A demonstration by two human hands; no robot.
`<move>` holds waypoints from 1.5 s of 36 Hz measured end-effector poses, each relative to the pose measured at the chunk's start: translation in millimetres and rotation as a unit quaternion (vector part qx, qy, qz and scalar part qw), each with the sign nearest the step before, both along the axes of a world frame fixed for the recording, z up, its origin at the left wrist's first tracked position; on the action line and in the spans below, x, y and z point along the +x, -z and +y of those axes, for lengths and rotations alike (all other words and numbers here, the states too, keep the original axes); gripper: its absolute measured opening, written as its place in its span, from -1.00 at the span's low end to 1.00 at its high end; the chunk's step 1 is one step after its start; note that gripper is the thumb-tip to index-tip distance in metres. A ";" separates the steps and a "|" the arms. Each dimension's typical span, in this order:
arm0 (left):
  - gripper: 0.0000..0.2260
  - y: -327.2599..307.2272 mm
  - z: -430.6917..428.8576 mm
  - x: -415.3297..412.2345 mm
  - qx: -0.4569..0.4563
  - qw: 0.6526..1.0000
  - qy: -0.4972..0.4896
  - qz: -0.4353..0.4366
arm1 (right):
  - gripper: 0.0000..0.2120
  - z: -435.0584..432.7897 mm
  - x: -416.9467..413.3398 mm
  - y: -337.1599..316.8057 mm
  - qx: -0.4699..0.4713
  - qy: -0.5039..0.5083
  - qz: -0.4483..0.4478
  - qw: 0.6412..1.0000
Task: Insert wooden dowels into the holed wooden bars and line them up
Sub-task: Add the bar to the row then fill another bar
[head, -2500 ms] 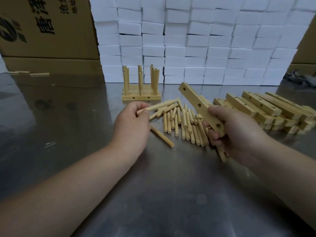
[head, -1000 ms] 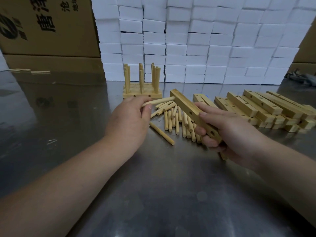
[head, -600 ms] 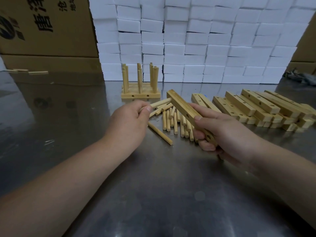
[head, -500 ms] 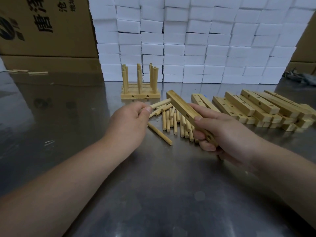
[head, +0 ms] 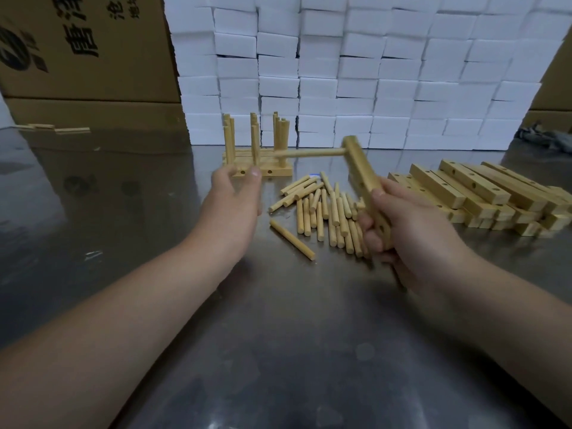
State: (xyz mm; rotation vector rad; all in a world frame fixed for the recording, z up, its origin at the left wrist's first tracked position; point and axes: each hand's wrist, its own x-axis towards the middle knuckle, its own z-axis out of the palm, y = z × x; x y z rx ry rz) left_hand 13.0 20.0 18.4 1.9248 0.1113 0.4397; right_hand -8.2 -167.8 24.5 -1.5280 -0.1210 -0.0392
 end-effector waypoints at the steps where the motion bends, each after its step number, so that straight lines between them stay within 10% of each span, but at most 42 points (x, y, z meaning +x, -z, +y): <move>1: -0.59 1.6 0.5 -0.9 0.050 0.999 0.007 0.010 | -0.83 -2.2 1.5 -1.9 0.009 0.030 0.006 0.999; 8: -0.61 15.3 -16.1 -11.9 0.434 0.890 0.113 0.080 | -0.75 -7.4 4.2 -4.7 0.028 0.109 0.026 0.993; 16: -0.90 5.3 -4.9 -9.7 0.512 0.851 0.026 0.115 | -0.79 -3.8 3.2 -0.2 0.048 0.102 0.025 0.993; 21: -0.81 2.3 -0.6 -8.7 0.452 0.886 -0.046 0.093 | -0.84 -7.0 5.7 -1.2 0.095 0.099 0.041 0.990; 28: -0.71 -1.9 -14.1 -25.4 0.272 0.941 0.077 -0.187 | -0.82 -1.4 3.2 1.5 0.100 0.040 0.034 0.994; 54: -0.65 8.8 -16.3 -25.8 0.226 0.944 0.160 -0.178 | -0.67 5.9 -9.3 1.3 0.035 -0.078 -0.031 0.996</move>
